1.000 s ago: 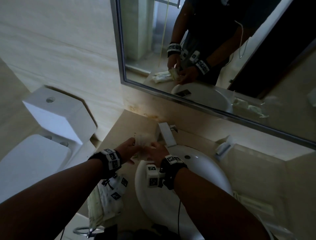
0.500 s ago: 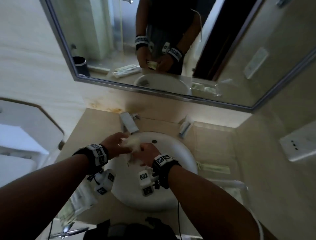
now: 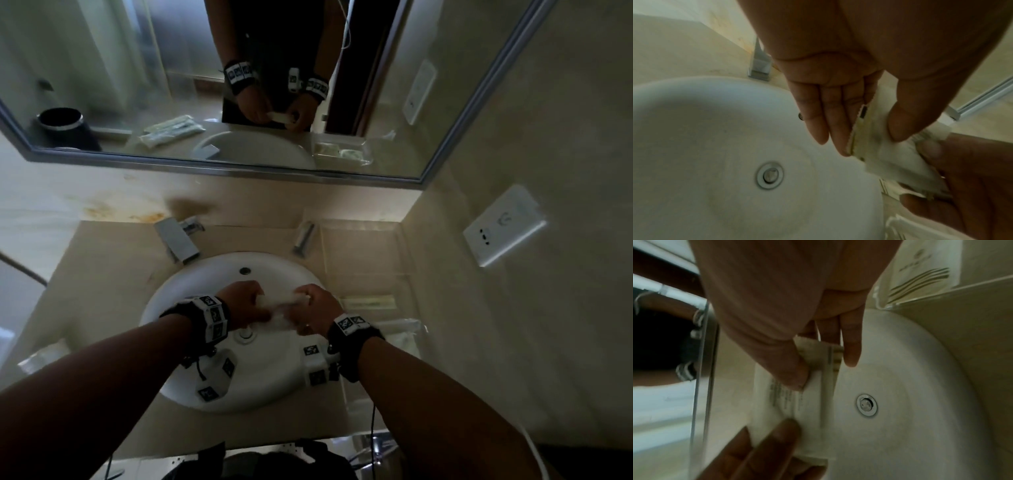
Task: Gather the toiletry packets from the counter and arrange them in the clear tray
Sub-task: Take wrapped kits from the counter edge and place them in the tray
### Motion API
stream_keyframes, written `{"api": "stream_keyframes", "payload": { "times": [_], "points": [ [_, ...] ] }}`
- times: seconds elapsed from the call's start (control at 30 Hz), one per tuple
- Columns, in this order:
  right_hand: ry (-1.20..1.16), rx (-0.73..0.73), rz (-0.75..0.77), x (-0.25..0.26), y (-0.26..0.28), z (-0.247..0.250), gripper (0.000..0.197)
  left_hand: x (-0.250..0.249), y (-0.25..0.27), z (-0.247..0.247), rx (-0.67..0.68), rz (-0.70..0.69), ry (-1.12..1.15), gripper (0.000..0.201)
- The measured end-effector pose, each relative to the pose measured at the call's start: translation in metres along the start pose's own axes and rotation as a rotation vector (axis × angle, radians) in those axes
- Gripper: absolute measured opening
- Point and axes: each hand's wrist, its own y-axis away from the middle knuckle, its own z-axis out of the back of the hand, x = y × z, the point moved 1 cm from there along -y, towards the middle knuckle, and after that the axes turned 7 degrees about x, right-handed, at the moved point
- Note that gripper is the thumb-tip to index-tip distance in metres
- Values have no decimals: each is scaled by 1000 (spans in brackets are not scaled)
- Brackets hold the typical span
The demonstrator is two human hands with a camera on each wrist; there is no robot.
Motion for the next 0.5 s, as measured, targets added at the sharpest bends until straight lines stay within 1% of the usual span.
{"api": "stream_keyframes", "payload": {
  "times": [0.07, 0.1, 0.17, 0.2, 0.23, 0.3, 0.37, 0.43, 0.5],
  "points": [
    [-127, -82, -2, -14, 7, 15, 41, -11, -9, -12, 19, 5, 112, 31],
    [-173, -112, 0, -20, 10, 22, 38, -17, -13, -18, 34, 13, 162, 33],
    [-207, -161, -2, -29, 17, 37, 24, -31, -22, -31, 80, 12, 219, 32],
    [-198, -186, -11, -37, 22, 46, 18, -40, -26, -40, 109, 4, 230, 28],
    [-178, -201, -12, -38, 23, 52, 16, -45, -27, -42, 125, -4, 229, 23],
    [-122, -230, -30, -48, 31, 69, 23, -63, -32, -55, 168, -29, 209, 16],
    [-47, -265, -42, -58, 39, 87, 26, -79, -38, -69, 198, -46, 172, 15],
    [10, -307, -37, -67, 45, 104, 23, -93, -46, -80, 205, -62, 133, 17],
    [54, -360, -31, -75, 50, 119, 26, -107, -53, -88, 208, -80, 125, 17]
  ]
}}
